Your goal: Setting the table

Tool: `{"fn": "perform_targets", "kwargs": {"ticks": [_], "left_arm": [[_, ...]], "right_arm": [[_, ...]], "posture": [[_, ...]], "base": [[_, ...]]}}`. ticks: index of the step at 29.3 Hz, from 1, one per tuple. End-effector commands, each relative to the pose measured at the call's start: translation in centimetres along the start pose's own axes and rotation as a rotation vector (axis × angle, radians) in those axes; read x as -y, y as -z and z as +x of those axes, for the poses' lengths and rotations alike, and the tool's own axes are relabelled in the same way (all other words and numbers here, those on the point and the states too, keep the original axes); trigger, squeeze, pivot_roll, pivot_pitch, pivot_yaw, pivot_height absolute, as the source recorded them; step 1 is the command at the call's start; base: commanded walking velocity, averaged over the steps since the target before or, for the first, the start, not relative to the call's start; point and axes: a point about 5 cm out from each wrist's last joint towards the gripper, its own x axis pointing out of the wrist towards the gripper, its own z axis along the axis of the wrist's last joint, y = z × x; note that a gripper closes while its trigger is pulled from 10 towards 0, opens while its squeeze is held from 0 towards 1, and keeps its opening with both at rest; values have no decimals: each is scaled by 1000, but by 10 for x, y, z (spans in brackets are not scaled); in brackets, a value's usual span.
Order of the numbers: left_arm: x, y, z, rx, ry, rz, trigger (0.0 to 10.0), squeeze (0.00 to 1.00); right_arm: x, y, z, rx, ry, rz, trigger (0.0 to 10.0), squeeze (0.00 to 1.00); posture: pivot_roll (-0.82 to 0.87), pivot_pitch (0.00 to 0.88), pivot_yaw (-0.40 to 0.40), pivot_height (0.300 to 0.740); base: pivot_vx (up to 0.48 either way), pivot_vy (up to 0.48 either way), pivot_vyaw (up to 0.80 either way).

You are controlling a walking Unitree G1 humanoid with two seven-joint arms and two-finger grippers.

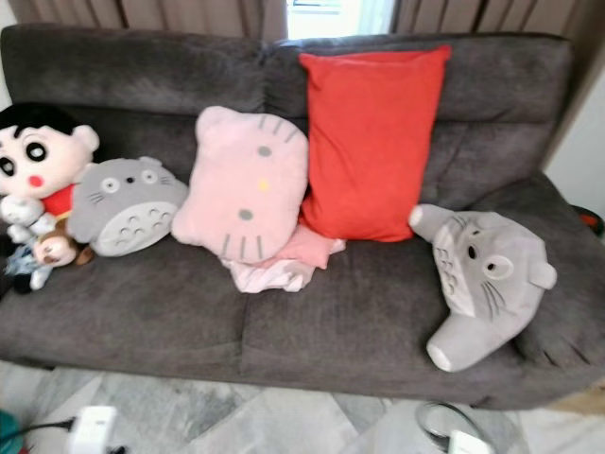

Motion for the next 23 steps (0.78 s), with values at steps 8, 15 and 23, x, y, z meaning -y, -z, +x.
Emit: {"fn": "perform_targets", "kwargs": {"ticks": [8, 15, 23], "left_arm": [[18, -5, 4, 16, 30, -24, 10000, 0], [-5, -13, 1, 38, 27, -18, 10000, 0], [-6, -26, 3, 55, 46, 7, 10000, 0]], "right_arm": [[9, 3, -3, -2, 8, 14, 10000, 0], [-3, 10, -1, -16, 6, 18, 10000, 0], [-25, 19, 1, -29, -18, 9, 10000, 0]], "posture": [[-64, 0, 3, 736], [-62, 0, 18, 736], [-60, 0, 29, 736]], "base": [[0, 0, 0], [0, 0, 457], [0, 0, 800]]}}
